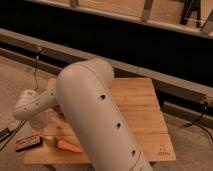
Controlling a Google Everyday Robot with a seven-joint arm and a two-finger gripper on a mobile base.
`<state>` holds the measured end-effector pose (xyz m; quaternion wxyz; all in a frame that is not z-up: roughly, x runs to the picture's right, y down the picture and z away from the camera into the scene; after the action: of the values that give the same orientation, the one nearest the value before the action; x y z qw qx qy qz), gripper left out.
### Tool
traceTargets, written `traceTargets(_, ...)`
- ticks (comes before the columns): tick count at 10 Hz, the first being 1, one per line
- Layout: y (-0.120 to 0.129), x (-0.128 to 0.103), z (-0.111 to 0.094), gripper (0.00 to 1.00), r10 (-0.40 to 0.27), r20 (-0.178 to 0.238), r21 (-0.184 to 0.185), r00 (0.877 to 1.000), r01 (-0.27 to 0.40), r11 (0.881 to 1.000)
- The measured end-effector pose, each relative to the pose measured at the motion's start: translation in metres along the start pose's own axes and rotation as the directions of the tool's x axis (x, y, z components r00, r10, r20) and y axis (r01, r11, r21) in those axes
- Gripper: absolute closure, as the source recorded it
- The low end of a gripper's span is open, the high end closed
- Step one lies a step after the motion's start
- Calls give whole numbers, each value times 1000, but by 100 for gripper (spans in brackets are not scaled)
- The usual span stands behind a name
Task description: Push the eraser across the table
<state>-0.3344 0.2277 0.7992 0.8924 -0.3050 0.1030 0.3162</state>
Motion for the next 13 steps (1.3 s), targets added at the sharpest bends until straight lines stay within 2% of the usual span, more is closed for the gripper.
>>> traceTargets(2, 14, -9, -4, 35, -39, -6, 4, 999, 39, 999)
traceTargets(7, 25, -18, -4, 35, -75, -12, 5, 997, 75, 997)
traceTargets(8, 29, -22, -5, 35, -86, -8, 2, 996, 86, 996)
traceTargets(11, 26, -32, -24, 35, -125, 23, 7, 992, 125, 992)
traceTargets(13, 26, -31, -24, 35, -126, 22, 6, 992, 126, 992)
